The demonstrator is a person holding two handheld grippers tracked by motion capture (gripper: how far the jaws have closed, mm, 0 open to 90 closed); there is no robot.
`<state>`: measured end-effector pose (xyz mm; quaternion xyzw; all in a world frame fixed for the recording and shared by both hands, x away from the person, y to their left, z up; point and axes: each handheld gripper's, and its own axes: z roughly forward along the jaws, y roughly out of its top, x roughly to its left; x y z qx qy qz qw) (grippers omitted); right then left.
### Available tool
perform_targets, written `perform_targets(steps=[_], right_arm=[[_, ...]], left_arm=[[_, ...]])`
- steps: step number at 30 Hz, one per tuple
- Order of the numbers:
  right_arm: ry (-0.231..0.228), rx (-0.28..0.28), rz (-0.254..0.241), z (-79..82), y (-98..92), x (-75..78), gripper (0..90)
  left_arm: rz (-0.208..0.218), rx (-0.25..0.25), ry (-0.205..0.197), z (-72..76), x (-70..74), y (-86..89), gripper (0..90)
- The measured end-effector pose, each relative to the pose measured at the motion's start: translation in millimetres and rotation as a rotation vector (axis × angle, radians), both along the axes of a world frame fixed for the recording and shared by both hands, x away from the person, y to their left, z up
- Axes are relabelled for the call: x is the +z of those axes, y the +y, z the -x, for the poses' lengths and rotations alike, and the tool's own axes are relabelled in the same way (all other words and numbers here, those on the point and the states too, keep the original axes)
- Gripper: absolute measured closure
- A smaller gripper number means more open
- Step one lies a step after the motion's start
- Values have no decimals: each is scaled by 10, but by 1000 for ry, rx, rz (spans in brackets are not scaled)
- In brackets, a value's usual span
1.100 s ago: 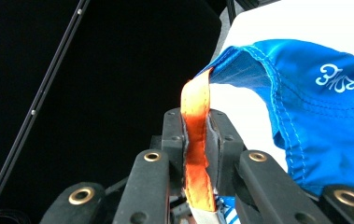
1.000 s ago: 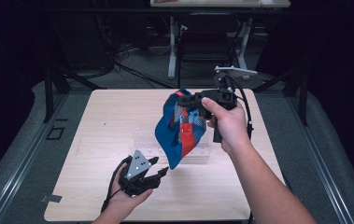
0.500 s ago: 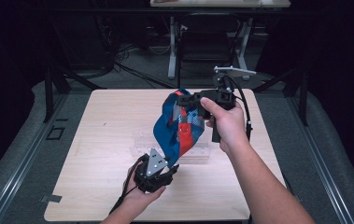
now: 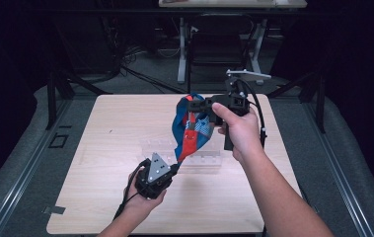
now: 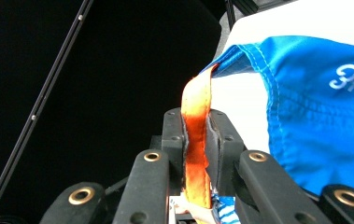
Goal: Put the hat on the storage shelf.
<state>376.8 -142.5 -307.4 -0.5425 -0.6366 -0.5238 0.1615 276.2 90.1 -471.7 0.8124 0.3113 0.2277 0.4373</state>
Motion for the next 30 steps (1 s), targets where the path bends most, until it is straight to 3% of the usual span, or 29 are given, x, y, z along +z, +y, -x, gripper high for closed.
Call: perform_targets(steps=[4, 13, 30], right_arm=[[-7, -2, -10, -2, -5, 12, 786], [-18, -4, -13, -34, 29, -15, 787], [19, -3, -5, -126, 79, -246, 787]], left_arm=[[1, 13, -4, -52, 27, 41, 882], [54, 22, 14, -215, 48, 142, 884], [78, 32, 71, -373, -187, 206, 884]])
